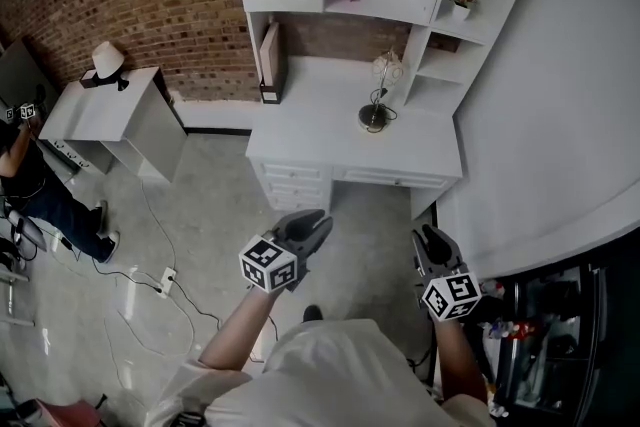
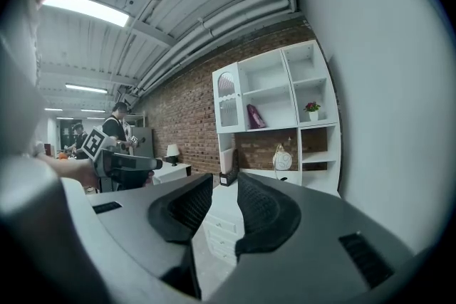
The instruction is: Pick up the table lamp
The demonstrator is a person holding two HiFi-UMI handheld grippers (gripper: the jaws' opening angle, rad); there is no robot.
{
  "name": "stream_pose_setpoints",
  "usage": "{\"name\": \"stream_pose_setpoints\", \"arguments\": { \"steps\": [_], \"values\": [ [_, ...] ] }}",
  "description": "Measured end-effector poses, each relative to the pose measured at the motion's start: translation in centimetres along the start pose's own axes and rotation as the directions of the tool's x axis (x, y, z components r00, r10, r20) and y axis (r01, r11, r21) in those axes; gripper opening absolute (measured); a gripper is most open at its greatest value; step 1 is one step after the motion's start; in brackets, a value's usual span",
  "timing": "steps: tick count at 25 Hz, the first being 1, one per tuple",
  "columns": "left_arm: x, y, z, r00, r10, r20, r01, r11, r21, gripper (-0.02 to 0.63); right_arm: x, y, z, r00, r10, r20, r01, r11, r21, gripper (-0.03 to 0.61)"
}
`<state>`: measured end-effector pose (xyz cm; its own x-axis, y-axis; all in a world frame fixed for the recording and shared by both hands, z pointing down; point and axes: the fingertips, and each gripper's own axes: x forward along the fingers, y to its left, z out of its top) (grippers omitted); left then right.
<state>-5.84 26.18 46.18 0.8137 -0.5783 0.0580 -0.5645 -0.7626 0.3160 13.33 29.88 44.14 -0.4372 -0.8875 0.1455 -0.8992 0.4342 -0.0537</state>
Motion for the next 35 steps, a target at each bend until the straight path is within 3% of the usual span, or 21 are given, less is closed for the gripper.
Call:
{"name": "stream_pose_setpoints", "arguments": {
  "steps": [11,22,35],
  "values": [
    [-1.1,2.5,0.3,1.0,-0.016,-0.003,0.016,1.0,-0.009,0.19,1.8,1.6,0.0,1.0,-0.021,0.006,0.021,1.0,0.01,0.173],
    [-1.6,4.9,0.3,1.0,-0.015,-0.018,0.014,1.0,-0.02,0.201,3.9,2.2,-0.5,1.0,-0.027,-0.001,0.027,0.999,0.02,0.202],
    [4.5,8.0,0.5,1.0,-0.004,-0.027,0.003,0.999,-0.044,0.202,8.8,-3.5,-1.0,1.0,0.003,-0.028,-0.003,1.0,0.023,0.206]
  ]
}}
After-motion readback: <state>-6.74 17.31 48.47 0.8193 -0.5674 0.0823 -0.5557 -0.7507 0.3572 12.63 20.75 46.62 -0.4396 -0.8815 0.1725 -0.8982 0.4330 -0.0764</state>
